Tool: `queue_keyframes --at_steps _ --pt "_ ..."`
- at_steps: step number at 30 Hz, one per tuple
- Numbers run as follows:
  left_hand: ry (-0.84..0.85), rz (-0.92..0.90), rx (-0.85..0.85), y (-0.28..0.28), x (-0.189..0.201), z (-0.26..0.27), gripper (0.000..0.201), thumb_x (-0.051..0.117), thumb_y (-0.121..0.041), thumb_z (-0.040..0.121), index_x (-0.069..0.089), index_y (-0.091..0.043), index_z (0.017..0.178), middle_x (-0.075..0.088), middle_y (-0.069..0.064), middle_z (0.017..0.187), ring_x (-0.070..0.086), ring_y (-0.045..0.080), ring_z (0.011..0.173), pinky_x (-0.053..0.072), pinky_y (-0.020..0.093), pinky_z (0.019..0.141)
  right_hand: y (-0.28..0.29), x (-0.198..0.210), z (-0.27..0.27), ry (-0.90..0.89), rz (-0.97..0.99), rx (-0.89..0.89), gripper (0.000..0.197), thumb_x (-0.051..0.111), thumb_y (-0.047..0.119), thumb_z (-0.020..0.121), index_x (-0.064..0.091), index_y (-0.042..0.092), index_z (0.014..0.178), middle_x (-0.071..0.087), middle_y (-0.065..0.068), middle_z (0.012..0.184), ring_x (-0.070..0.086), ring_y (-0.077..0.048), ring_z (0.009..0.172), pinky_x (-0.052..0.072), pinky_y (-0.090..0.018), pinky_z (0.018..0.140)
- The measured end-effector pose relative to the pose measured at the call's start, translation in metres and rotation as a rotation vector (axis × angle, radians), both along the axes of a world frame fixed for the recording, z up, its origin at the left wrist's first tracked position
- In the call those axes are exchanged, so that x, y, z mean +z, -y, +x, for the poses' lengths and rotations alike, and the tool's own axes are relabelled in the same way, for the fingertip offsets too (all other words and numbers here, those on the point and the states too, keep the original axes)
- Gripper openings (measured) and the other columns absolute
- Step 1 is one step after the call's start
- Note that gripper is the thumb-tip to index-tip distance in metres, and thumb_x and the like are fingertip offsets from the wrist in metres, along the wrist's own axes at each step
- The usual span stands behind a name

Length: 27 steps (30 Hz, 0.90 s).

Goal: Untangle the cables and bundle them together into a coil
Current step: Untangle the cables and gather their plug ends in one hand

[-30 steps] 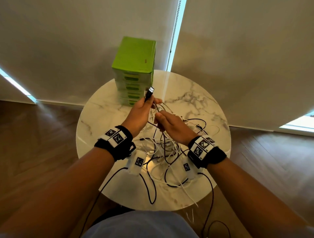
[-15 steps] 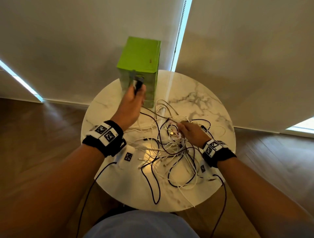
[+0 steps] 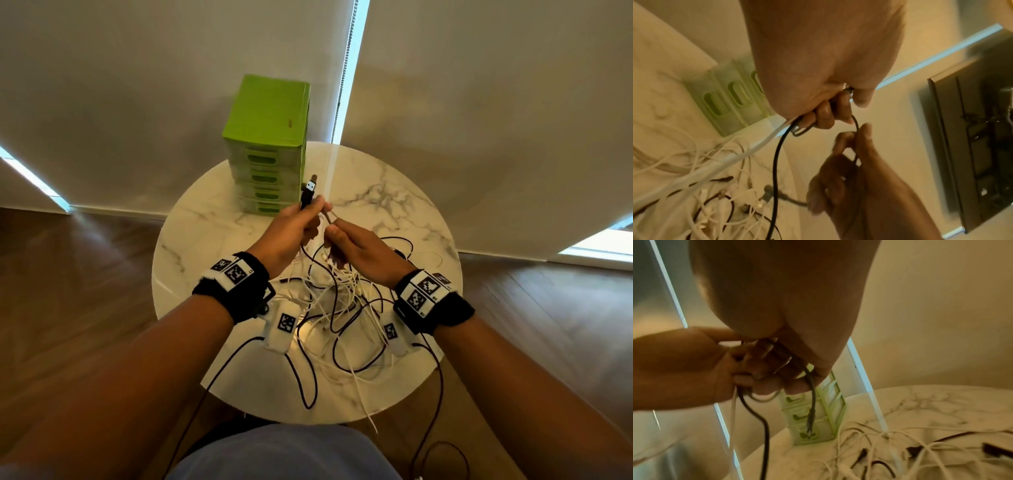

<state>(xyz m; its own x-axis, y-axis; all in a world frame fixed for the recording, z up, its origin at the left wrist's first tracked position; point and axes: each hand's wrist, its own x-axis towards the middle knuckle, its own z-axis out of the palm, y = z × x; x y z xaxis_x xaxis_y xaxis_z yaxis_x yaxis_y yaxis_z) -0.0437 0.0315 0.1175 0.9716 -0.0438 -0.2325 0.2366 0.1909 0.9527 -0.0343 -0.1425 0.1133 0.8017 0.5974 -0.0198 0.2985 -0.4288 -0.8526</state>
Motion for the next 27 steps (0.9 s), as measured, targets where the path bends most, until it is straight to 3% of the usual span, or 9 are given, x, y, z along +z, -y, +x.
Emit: queue_keyframes --at_steps 4,7,10,15,20,22,23,25,27 --pt "0.241 0.596 -0.192 0.018 0.000 0.000 0.016 0.054 -0.035 0.103 0.064 -0.022 0.105 0.057 -0.008 0.079 0.052 0.012 0.073 0.042 0.028 0.067 0.030 -0.012 -0.009 -0.001 -0.249 -0.012 0.037 0.033 0.043 0.108 0.060 0.020 0.097 0.067 -0.003 0.066 0.064 -0.015 0.064 0.051 -0.037 0.074" --pt "0.323 0.784 -0.326 0.039 -0.005 -0.005 0.029 0.052 -0.040 0.103 0.058 -0.020 0.123 0.067 0.003 0.084 0.062 0.015 0.067 0.049 0.031 0.061 0.065 -0.026 -0.020 -0.019 -0.301 -0.140 0.023 0.036 0.037 0.108 0.054 0.023 0.104 0.070 -0.005 0.066 0.065 -0.014 0.061 0.051 -0.034 0.070" --pt "0.309 0.686 -0.321 0.064 -0.003 -0.011 0.025 0.049 -0.040 0.105 0.058 -0.017 0.107 0.055 -0.005 0.068 0.047 0.004 0.049 0.038 0.024 0.050 0.109 -0.046 -0.038 -0.103 -0.338 -0.293 0.009 0.039 0.031 0.108 0.046 0.025 0.109 0.074 -0.006 0.070 0.068 -0.015 0.064 0.051 -0.029 0.068" --pt "0.059 0.001 -0.410 0.102 0.007 -0.015 0.030 0.041 -0.030 0.109 0.058 -0.006 0.102 0.050 -0.003 0.070 0.043 0.009 0.055 0.034 0.021 0.055 0.178 -0.091 -0.080 -0.293 -0.547 -0.327 0.009 0.044 0.023 0.106 0.051 0.021 0.101 0.073 -0.002 0.088 0.067 -0.019 0.076 0.052 -0.032 0.071" --pt "-0.080 -0.128 -0.495 0.129 0.003 -0.026 0.031 0.038 -0.029 0.110 0.060 -0.010 0.098 0.059 0.002 0.078 0.057 0.012 0.064 0.033 0.022 0.053 0.214 -0.123 -0.129 -0.371 -0.568 -0.333 0.021 0.052 0.013 0.101 0.056 0.027 0.086 0.064 -0.001 0.090 0.067 -0.032 0.096 0.047 -0.034 0.080" --pt "-0.106 -0.069 -0.532 0.135 -0.005 -0.033 0.032 0.037 -0.030 0.110 0.060 -0.011 0.101 0.061 0.001 0.081 0.061 0.010 0.068 0.032 0.020 0.052 0.212 -0.125 -0.140 -0.353 -0.657 -0.343 0.011 0.058 0.016 0.099 0.064 0.019 0.108 0.065 -0.008 0.113 0.062 -0.029 0.109 0.046 -0.035 0.090" --pt "-0.119 -0.050 -0.552 0.139 -0.009 -0.036 0.032 0.036 -0.031 0.110 0.060 -0.010 0.103 0.062 0.001 0.082 0.061 0.010 0.069 0.031 0.020 0.053 0.209 -0.125 -0.144 -0.342 -0.666 -0.366 0.026 0.059 0.018 0.099 0.061 0.014 0.125 0.061 -0.010 0.129 0.057 -0.028 0.119 0.046 -0.036 0.098" --pt "-0.134 -0.032 -0.577 0.144 -0.015 -0.041 0.031 0.037 -0.030 0.110 0.060 -0.010 0.103 0.063 -0.001 0.080 0.061 0.011 0.070 0.030 0.022 0.055 0.193 -0.115 -0.146 -0.259 -0.529 -0.395 0.047 0.060 0.021 0.099 0.047 0.012 0.144 0.048 -0.009 0.148 0.046 -0.024 0.135 0.038 -0.036 0.112" --pt "-0.138 -0.019 -0.591 0.146 -0.017 -0.044 0.031 0.037 -0.030 0.110 0.060 -0.011 0.102 0.063 -0.002 0.078 0.060 0.011 0.069 0.030 0.021 0.054 0.171 -0.100 -0.141 -0.161 -0.320 -0.375 0.055 0.062 0.019 0.098 0.039 0.014 0.148 0.046 -0.004 0.151 0.043 -0.016 0.138 0.034 -0.030 0.115"
